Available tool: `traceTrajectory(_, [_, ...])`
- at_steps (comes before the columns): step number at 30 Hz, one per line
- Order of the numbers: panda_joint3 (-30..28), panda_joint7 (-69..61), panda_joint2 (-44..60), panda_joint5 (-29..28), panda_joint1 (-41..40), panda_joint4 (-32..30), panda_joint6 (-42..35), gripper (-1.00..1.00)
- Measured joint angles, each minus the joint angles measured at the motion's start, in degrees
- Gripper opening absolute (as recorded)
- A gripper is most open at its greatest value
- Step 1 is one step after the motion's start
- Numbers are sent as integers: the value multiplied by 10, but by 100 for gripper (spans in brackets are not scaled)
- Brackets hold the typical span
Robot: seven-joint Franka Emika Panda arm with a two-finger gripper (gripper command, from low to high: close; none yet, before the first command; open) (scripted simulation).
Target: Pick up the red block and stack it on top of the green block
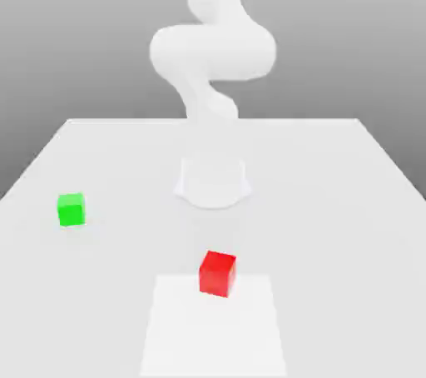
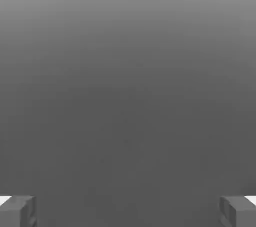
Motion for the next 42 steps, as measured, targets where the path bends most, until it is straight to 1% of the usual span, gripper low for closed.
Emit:
traceTrajectory(12, [28,87,199,23,-15,-224,164,0])
traceTrajectory(16, [42,130,291,19,-22,-303,235,0])
traceTrajectory(19, [42,162,405,-1,-27,-324,324,0])
traceTrajectory(23, [17,185,499,-28,-7,-318,403,0])
traceTrajectory(24, [11,187,516,-31,-2,-315,418,-100])
traceTrajectory(31, [10,189,519,-34,-1,-315,420,-100])
traceTrajectory(36, [23,170,430,-8,-7,-328,343,-100])
traceTrajectory(39, [20,165,369,0,-3,-336,291,-100])
traceTrajectory(42, [-16,145,337,-22,-48,-337,263,-100])
